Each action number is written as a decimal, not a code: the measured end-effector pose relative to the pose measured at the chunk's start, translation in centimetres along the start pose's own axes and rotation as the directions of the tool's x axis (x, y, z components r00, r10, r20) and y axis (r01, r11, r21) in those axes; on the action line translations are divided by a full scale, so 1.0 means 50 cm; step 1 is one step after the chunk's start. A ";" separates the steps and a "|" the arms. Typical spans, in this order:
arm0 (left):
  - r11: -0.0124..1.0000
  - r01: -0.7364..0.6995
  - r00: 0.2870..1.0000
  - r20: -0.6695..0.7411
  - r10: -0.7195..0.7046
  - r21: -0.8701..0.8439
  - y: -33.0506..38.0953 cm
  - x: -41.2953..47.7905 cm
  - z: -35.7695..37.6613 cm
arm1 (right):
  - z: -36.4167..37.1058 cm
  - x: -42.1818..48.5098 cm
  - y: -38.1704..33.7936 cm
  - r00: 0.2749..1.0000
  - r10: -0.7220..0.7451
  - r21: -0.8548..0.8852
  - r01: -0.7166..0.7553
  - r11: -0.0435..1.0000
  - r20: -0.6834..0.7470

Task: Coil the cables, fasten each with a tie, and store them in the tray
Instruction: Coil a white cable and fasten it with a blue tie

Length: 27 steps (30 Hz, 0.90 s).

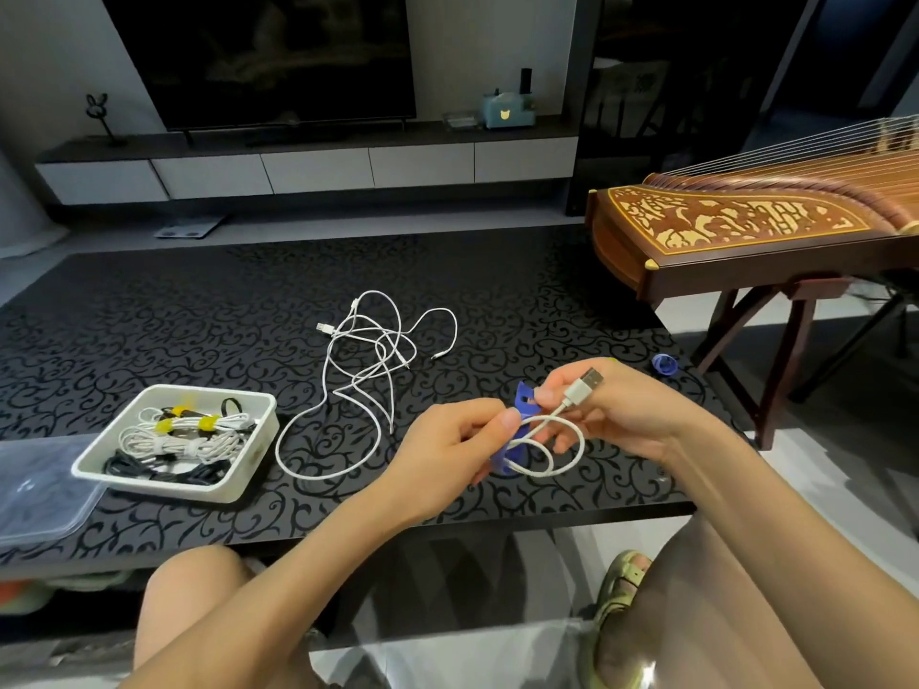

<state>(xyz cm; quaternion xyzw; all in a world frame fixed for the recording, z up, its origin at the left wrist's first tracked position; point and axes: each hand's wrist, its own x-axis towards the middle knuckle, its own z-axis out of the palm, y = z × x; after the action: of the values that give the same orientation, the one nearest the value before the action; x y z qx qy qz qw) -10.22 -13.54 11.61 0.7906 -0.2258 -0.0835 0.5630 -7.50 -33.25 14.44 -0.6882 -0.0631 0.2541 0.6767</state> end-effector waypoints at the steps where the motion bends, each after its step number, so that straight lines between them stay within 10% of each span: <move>1: 1.000 -0.004 1.000 -0.015 0.004 0.010 -0.001 0.000 0.001 | 0.000 -0.001 -0.002 1.000 0.002 -0.021 -0.003 1.000 -0.004; 9: 0.916 -0.159 0.954 -0.181 0.239 0.368 -0.009 -0.006 0.017 | 0.017 0.008 0.003 0.984 -0.004 -0.081 -0.010 0.997 -0.177; 27: 0.996 -0.003 0.980 -0.198 0.022 0.093 -0.001 -0.005 0.017 | 0.024 0.007 0.015 0.974 -0.186 -0.028 0.184 0.983 -0.128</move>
<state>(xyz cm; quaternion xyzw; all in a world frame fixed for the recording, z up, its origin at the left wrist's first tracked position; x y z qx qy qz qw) -10.74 -14.17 11.21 0.8185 -0.1770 0.0100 0.5464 -7.92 -32.11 13.71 -0.6997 -0.0845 0.1442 0.6946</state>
